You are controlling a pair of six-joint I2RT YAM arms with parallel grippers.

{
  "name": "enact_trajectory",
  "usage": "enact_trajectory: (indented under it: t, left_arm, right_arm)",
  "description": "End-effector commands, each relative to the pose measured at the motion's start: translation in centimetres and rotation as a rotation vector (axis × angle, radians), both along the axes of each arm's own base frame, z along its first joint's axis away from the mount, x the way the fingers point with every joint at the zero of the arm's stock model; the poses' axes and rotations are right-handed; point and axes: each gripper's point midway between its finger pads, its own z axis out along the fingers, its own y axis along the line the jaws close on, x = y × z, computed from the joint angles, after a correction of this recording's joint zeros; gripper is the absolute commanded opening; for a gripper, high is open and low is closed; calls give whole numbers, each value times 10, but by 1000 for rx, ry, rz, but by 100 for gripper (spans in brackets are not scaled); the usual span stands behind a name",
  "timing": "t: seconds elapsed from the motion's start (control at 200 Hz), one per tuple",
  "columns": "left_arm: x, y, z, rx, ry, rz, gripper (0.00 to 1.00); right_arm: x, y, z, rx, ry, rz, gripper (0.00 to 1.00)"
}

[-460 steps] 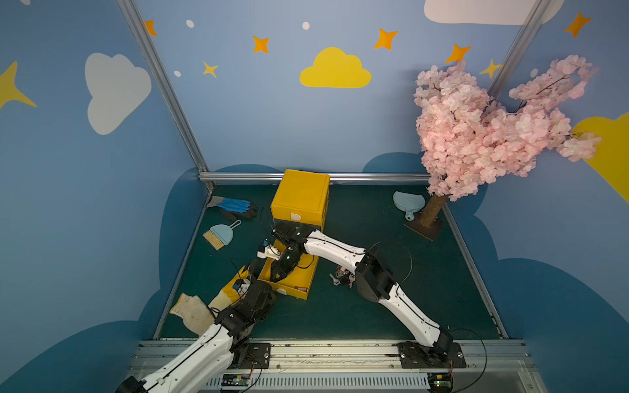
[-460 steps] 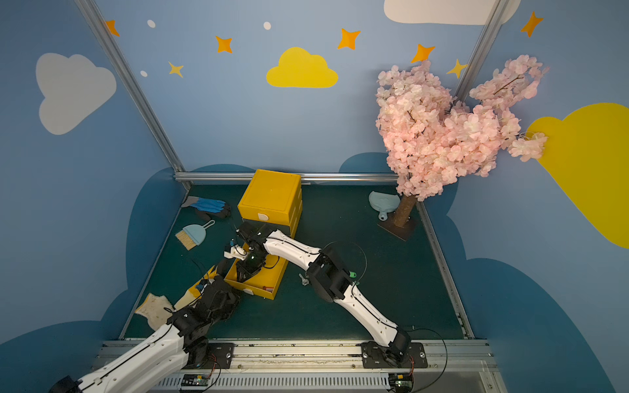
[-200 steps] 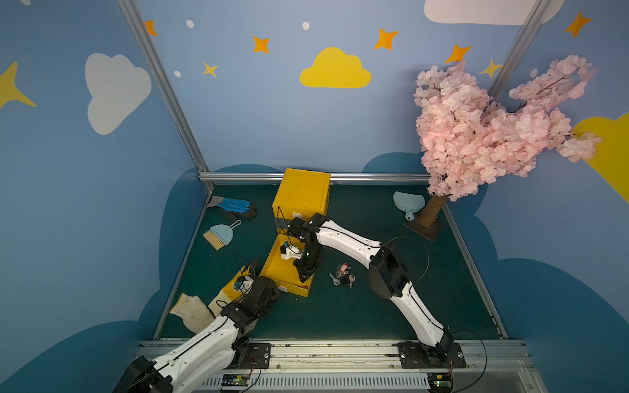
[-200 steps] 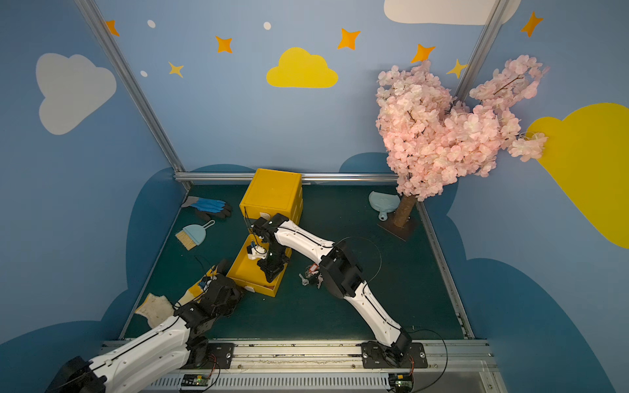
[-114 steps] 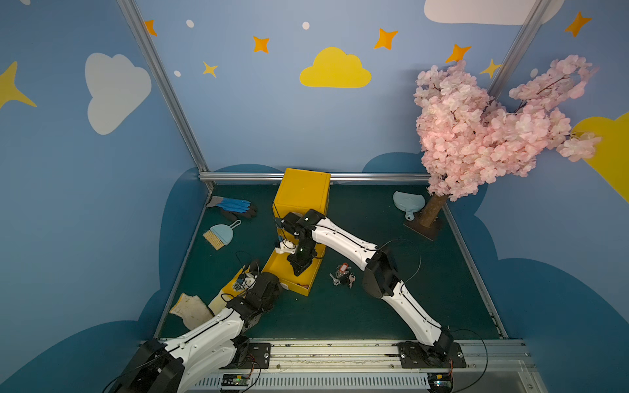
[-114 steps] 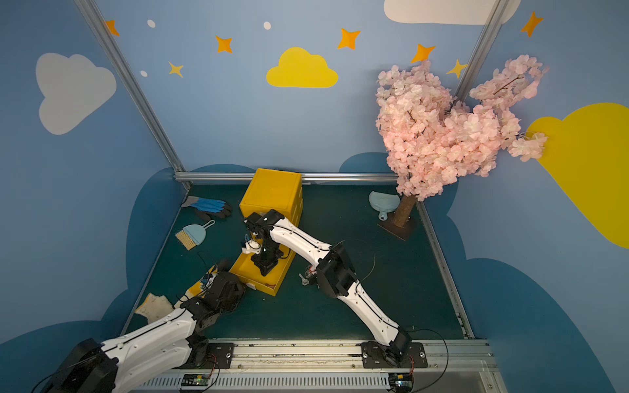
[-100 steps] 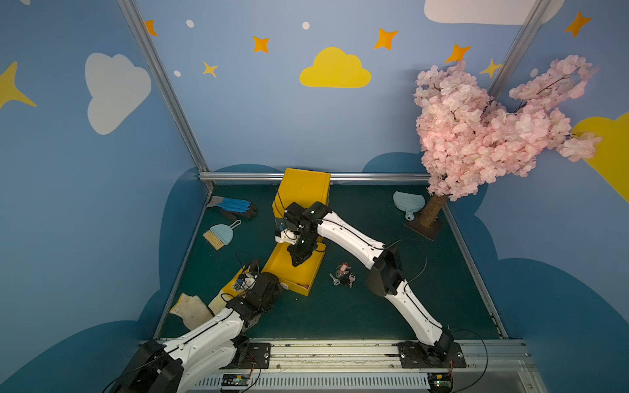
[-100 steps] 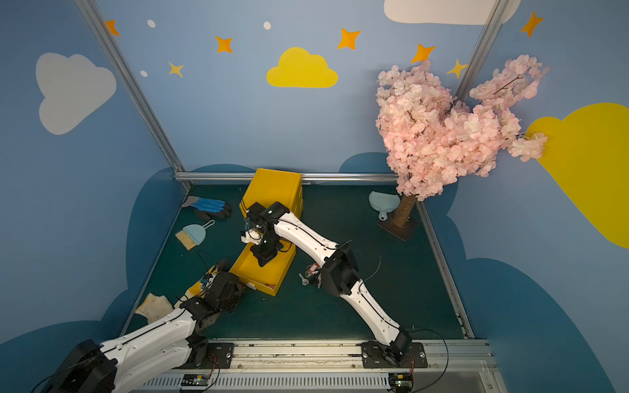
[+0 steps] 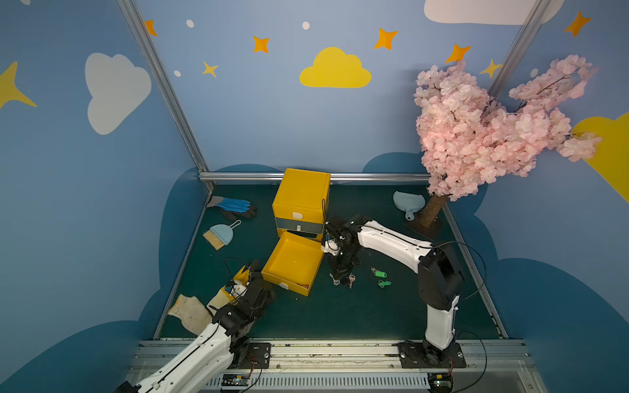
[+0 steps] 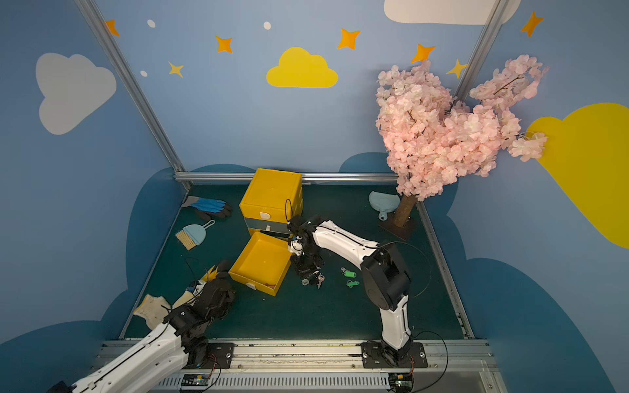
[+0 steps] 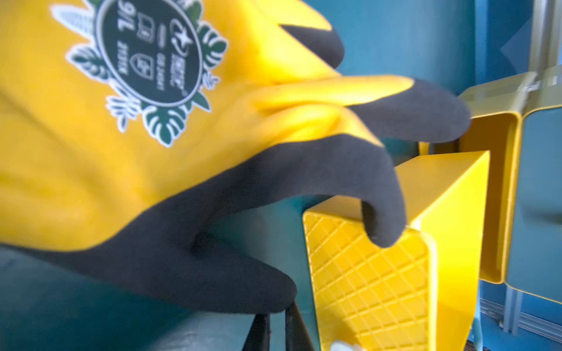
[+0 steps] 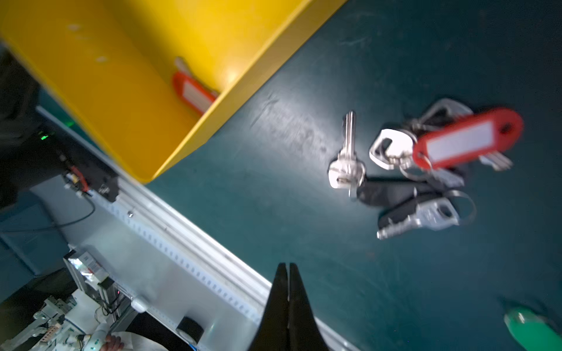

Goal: Take the keys out of the drawer
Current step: Adjust the drawer in the storage box.

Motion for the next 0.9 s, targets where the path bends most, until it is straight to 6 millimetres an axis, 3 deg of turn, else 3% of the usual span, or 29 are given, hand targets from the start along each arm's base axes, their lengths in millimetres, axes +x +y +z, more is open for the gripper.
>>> enact_trajectory:
  t: [0.0, 0.13, 0.285, 0.546, 0.646, 0.731, 0.891]
  left_arm:
    - [-3, -1, -7, 12, 42, -13, 14]
    - [1, -9, -3, -1, 42, -42, 15]
    - [5, -18, -4, -22, 38, -73, 15]
    - [18, -27, -6, -38, 23, -81, 16]
    - [20, -29, -4, -36, 29, -82, 15]
    - [23, -29, 0, -40, 20, -71, 15]
    - [22, -24, 1, -30, 9, -50, 15]
  right_arm:
    - [44, 44, -2, 157, -117, -65, 0]
    - [66, 62, -13, 205, -135, -110, 0]
    - [86, 62, -18, 231, -161, -173, 0]
    - [115, 71, -6, 376, -184, -318, 0]
    - [112, 75, 16, 428, -182, -345, 0]
    - [96, 72, 42, 441, -189, -316, 0]
    - [73, 30, 87, 363, -241, -291, 0]
